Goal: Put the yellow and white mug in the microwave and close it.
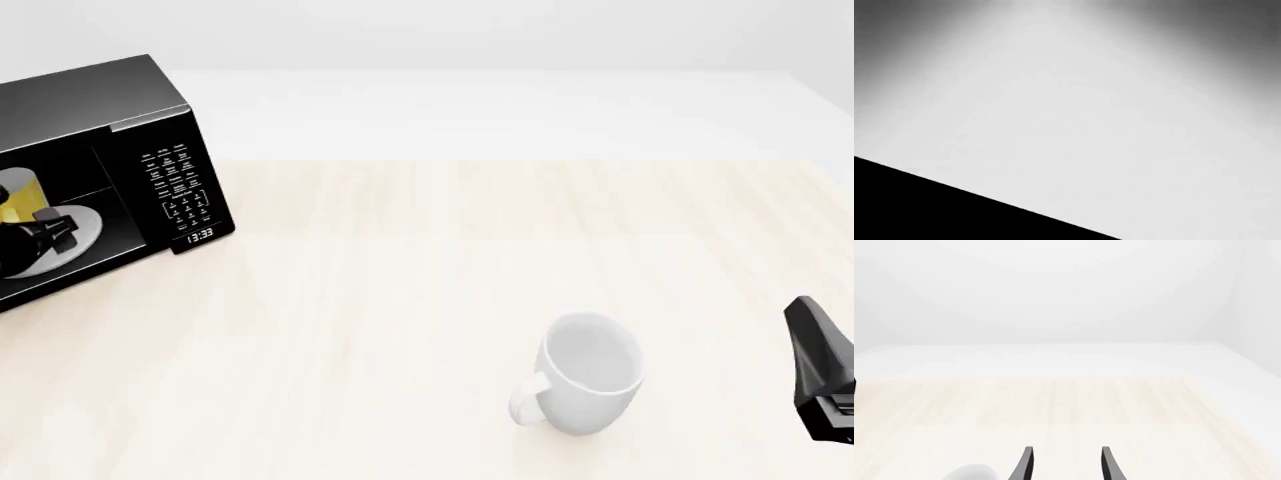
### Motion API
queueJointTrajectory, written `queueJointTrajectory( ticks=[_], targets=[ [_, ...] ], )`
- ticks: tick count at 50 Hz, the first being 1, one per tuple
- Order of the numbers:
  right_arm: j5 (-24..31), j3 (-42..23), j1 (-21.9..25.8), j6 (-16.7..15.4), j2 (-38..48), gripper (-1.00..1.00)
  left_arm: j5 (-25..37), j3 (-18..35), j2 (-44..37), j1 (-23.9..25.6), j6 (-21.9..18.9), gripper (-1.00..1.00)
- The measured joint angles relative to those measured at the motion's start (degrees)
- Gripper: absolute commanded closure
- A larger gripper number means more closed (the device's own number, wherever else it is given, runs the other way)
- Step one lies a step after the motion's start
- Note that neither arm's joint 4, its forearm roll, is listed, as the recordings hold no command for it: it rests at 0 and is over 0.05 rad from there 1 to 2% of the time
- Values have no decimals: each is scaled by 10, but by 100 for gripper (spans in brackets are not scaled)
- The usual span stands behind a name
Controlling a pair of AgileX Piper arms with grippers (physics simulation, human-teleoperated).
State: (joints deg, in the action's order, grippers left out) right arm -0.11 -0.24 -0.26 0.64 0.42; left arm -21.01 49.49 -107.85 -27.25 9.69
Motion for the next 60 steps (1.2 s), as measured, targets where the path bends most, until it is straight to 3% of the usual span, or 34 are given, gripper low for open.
queueJointTrajectory(
  ticks=[60],
  targets=[
    [0, 0, 0, 0, 0, -100, 18, -169, 232, -1, -10, -100]
  ],
)
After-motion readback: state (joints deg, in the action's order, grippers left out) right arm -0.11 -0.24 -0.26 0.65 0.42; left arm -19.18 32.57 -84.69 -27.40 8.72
